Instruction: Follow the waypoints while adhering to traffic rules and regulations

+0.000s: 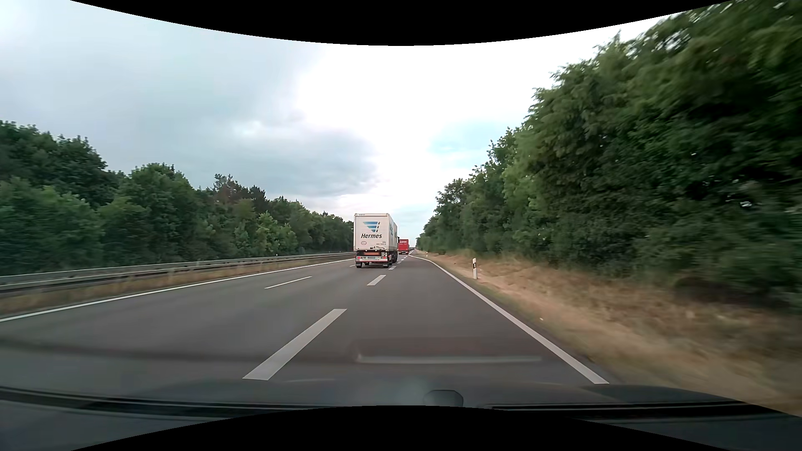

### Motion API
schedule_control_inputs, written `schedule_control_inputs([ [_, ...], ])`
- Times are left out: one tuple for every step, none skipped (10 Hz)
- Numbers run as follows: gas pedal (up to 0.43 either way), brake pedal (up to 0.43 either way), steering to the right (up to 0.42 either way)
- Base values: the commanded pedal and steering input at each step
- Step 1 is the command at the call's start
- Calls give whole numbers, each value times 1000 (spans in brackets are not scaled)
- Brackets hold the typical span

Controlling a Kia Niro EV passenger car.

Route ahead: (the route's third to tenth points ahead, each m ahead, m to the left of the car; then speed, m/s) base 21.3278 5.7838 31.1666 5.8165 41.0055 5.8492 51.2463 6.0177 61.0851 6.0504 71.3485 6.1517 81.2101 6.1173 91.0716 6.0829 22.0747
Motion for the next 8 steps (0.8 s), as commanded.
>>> schedule_control_inputs([
  [398,0,-4],
  [398,0,-4],
  [398,0,-5],
  [398,0,-5],
  [398,0,-7],
  [398,0,-7],
  [398,0,-7],
  [398,0,-7],
])
